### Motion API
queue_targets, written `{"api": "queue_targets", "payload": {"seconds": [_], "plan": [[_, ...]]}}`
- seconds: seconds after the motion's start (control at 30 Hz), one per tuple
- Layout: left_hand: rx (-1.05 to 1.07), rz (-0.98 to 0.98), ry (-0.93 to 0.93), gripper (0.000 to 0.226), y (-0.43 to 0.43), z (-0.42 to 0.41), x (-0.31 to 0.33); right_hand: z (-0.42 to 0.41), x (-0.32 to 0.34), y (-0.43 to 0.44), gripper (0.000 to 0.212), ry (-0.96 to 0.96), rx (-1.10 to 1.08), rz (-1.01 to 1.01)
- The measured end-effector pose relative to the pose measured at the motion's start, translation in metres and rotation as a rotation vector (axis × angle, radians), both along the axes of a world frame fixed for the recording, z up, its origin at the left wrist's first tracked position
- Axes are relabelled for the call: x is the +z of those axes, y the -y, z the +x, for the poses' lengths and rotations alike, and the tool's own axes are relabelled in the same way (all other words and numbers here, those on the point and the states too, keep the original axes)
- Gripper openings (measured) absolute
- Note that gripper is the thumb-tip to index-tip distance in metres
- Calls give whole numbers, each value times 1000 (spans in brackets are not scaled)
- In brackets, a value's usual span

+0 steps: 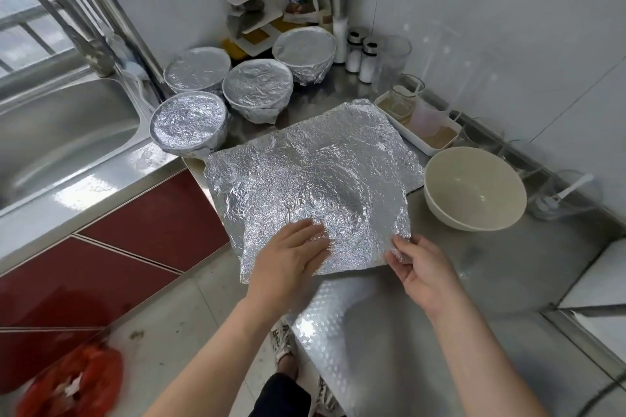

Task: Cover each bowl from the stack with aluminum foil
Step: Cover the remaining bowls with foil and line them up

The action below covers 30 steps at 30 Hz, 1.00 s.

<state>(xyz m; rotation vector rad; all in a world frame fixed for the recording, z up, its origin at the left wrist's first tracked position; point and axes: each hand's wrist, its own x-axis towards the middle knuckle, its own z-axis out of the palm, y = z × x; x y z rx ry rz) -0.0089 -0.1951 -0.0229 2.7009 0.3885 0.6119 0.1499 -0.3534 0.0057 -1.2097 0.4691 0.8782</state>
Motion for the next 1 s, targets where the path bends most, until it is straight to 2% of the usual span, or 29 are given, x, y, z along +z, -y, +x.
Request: {"api": "queue_targets", "payload": {"seconds": [0.13, 0.3, 0.63, 0.77, 0.83, 0.9, 0.93, 1.0], "plan": [[-9, -19, -43, 32, 0, -3, -2, -3, -5, -2, 19, 90, 60, -68], [14, -55, -12, 30, -1, -5, -4, -2, -5, -3, 16, 189, 74, -193], [-12, -31, -3, 30, -8, 2, -5, 4, -14, -4, 24, 297, 50, -362], [-34, -25, 12, 29, -11, 4, -5, 5, -16, -4, 11, 381, 62, -405], [-38, -13, 18, 30, -11, 4, -4, 5, -13, -1, 20, 579, 150, -551], [-51, 19, 22, 30, -12, 5, -2, 7, -11, 5, 38, 1002, 306, -866], [-63, 36, 21, 30, -12, 5, -1, 7, -8, 5, 41, 1263, 337, -946], [-78, 50, 12, 30, -13, 6, 1, 3, 3, -3, 31, 1648, 402, -837]]}}
